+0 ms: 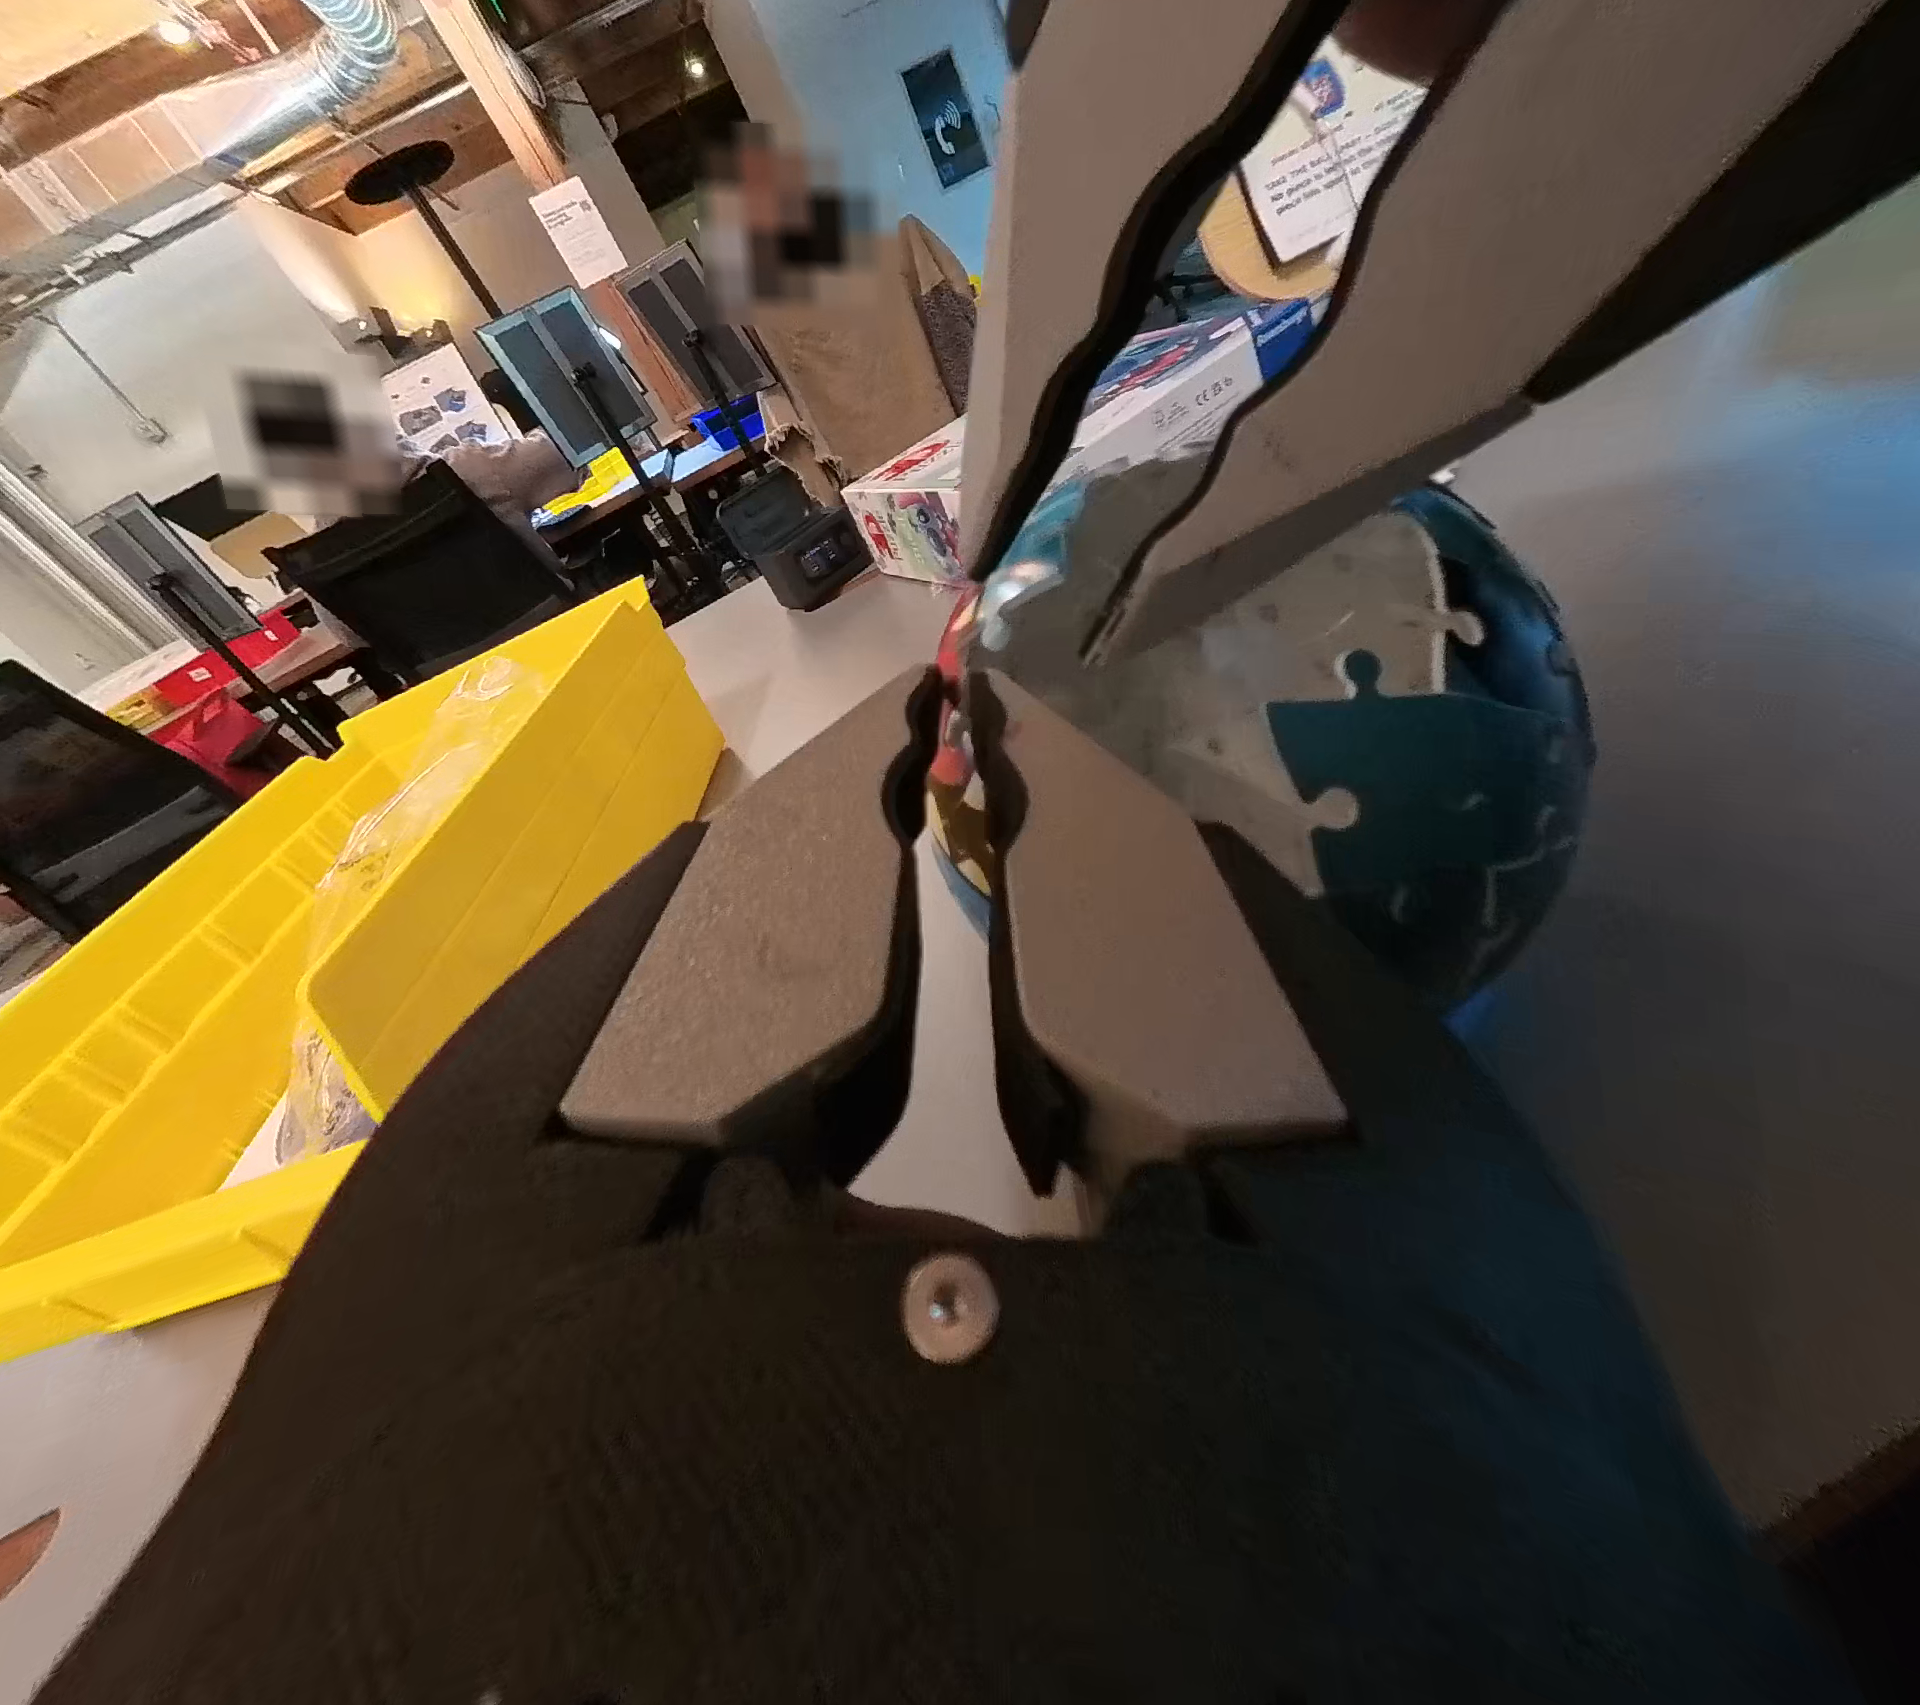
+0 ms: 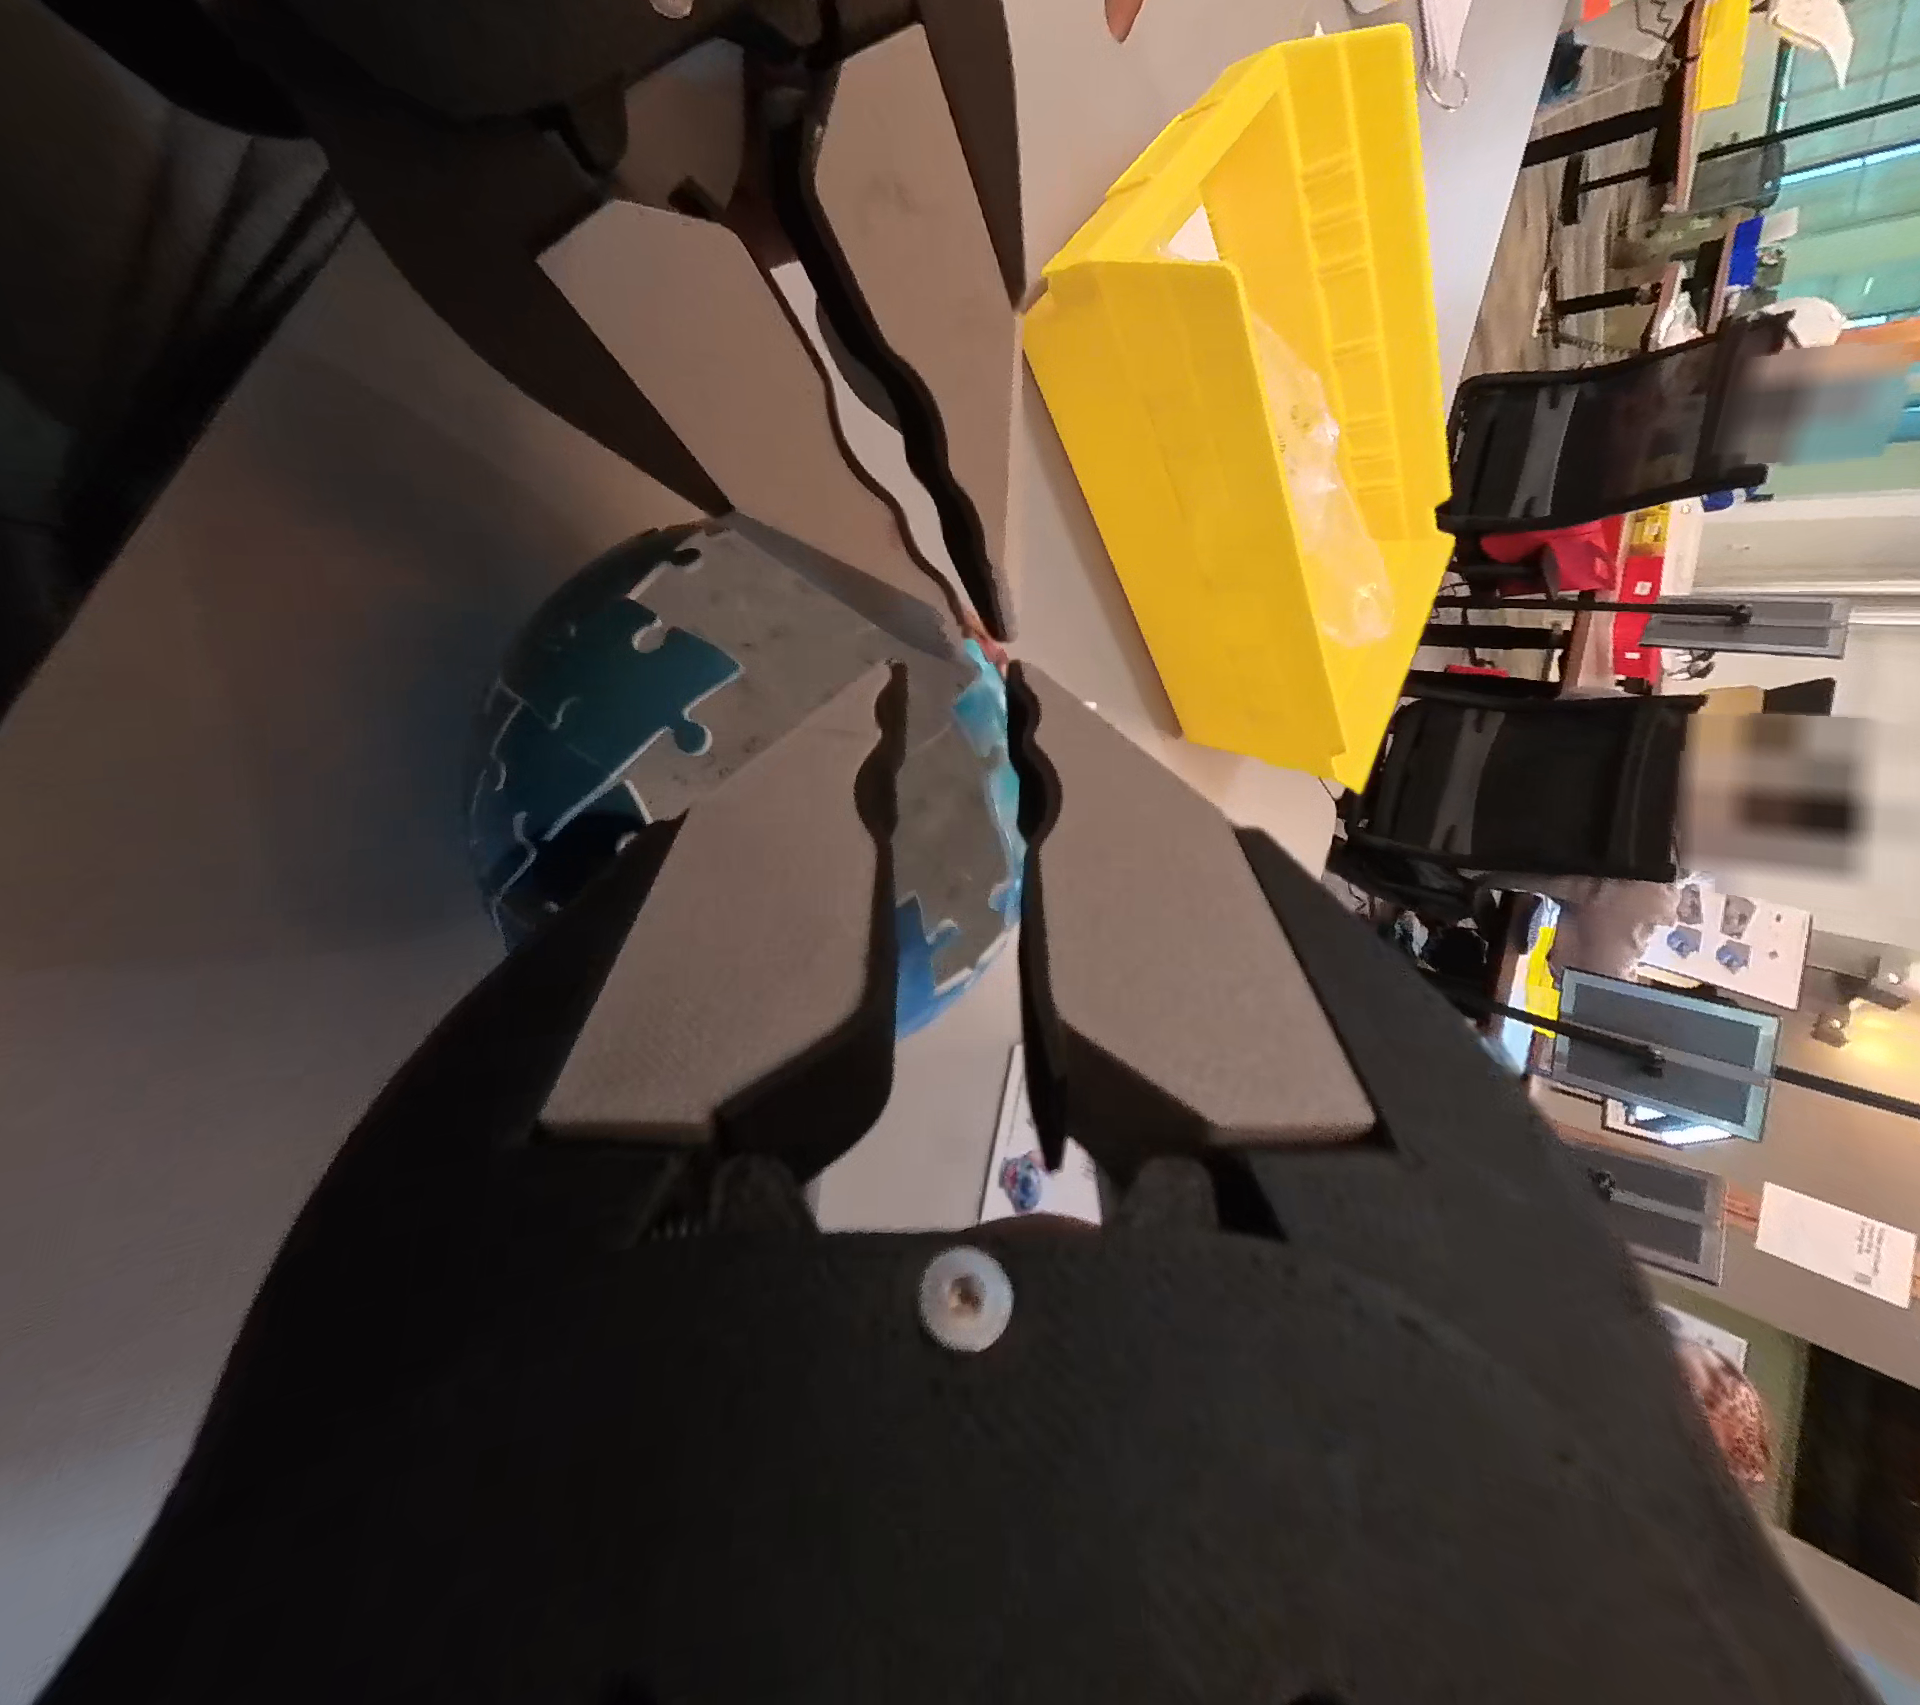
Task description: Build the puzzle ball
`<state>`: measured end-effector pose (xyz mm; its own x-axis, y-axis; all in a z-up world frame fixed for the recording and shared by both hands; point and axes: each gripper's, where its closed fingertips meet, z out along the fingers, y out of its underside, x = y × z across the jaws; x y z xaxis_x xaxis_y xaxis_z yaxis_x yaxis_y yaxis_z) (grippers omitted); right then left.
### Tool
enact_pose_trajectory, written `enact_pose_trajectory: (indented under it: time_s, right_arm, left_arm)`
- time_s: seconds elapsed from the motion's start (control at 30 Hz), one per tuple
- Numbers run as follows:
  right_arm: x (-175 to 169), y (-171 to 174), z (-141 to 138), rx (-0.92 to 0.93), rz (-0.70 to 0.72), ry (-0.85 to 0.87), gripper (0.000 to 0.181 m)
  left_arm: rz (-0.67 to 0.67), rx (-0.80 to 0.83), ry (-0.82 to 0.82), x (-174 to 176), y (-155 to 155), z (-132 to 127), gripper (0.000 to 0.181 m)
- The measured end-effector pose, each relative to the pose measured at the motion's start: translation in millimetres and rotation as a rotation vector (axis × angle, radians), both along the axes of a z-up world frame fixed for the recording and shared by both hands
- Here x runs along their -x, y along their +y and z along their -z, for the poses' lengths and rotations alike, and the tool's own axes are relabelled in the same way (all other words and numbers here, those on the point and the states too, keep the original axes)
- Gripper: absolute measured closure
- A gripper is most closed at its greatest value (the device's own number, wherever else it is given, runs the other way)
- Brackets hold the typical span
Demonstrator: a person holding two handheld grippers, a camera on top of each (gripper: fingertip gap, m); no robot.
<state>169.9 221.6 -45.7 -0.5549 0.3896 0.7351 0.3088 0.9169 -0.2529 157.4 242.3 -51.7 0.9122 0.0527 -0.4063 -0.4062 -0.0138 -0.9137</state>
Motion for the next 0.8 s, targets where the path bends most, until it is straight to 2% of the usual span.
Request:
enact_pose_trajectory:
  time_s: [0.17, 0.4, 0.6, 0.8]
  right_arm:
    - [3.2, 5.2, -0.5, -0.015, 0.006, -0.029, 0.16]
    - [6.6, 6.8, 6.4, 0.071, 0.026, -0.077, 0.153]
    - [8.1, 6.5, 7.9, 0.125, 0.035, -0.097, 0.154]
    - [4.8, -0.1, 7.0, 0.391, 0.047, -0.19, 0.148]
  left_arm:
    - [0.005, -0.007, 0.004, 0.2, 1.8, -0.6, 0.179]
    - [0.006, -0.014, 0.011, 1.7, 3.1, -0.2, 0.179]
    - [0.005, -0.017, 0.018, 2.3, 3.9, -0.4, 0.179]
    - [0.009, -0.016, 0.013, 2.3, 4.5, -0.4, 0.179]
